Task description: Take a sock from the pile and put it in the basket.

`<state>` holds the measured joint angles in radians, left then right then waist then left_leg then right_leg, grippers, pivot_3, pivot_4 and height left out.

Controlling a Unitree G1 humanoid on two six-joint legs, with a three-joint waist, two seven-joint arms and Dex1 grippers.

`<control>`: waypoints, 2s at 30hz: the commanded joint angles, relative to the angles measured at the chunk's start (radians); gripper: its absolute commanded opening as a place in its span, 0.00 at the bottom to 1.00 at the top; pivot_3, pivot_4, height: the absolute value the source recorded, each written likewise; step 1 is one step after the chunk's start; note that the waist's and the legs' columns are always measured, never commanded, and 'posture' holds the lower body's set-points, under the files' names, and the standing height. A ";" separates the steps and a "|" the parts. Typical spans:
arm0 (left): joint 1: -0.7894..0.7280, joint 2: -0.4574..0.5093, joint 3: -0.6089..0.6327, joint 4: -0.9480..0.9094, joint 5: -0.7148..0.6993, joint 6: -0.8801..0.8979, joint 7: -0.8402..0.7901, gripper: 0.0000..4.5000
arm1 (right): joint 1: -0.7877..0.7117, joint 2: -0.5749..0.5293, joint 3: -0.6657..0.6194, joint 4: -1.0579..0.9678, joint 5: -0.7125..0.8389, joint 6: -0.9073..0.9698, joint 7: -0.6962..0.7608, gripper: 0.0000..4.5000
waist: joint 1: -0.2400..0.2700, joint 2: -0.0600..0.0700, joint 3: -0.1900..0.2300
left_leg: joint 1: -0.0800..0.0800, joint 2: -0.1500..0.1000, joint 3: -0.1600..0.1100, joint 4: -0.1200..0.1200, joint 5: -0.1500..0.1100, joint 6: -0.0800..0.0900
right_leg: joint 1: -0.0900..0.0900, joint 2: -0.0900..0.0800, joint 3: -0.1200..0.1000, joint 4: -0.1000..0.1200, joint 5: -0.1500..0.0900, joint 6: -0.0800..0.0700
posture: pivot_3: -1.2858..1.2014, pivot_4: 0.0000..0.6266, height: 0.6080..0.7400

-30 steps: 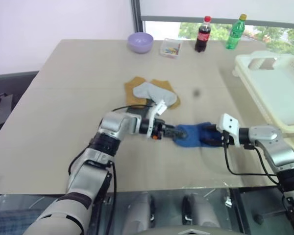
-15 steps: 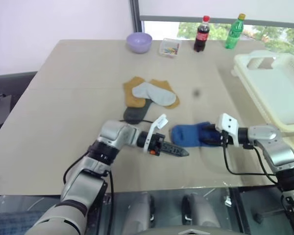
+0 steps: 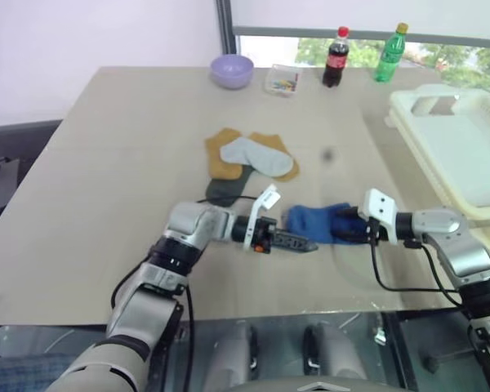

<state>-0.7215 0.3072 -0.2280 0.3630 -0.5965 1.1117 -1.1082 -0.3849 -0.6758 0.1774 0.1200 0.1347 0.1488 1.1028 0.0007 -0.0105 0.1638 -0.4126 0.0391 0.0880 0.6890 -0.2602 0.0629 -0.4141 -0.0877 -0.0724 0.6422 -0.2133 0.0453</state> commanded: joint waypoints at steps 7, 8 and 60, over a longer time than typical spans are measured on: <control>-0.073 -0.066 0.124 0.197 0.080 -0.181 0.157 0.99 | 0.012 0.004 0.020 0.021 -0.028 0.004 -0.001 0.55 | -0.002 -0.001 -0.001 | 0.000 0.000 0.000 0.000 -0.001 0.002 | 0.000 0.000 0.000 0.000 0.000 0.000 | 0.52 0.24 0.95; -0.075 -0.069 0.123 0.201 0.083 -0.184 0.156 0.99 | 0.012 0.005 0.019 0.020 -0.029 0.005 -0.003 0.55 | -0.002 -0.001 -0.001 | 0.000 0.000 0.000 0.000 -0.001 0.002 | 0.000 0.000 0.000 0.000 0.000 0.000 | 0.52 0.24 0.95; 0.003 -0.057 0.106 -0.059 -0.146 0.161 -0.023 0.99 | 0.005 -0.008 0.002 -0.013 -0.020 0.026 -0.004 0.55 | -0.010 -0.002 -0.001 | -0.001 0.000 0.000 0.000 0.001 -0.002 | -0.001 -0.001 -0.001 -0.001 0.000 0.000 | 0.52 0.24 0.95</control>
<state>-0.7043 0.2553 -0.1259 0.3157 -0.7316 1.2857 -1.1277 -0.3889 -0.6692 0.1777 0.1117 0.1263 0.1542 1.0985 -0.0097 -0.0121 0.1631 -0.4139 0.0389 0.0877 0.6885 -0.2595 0.0614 -0.4147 -0.0884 -0.0730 0.6415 -0.2133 0.0453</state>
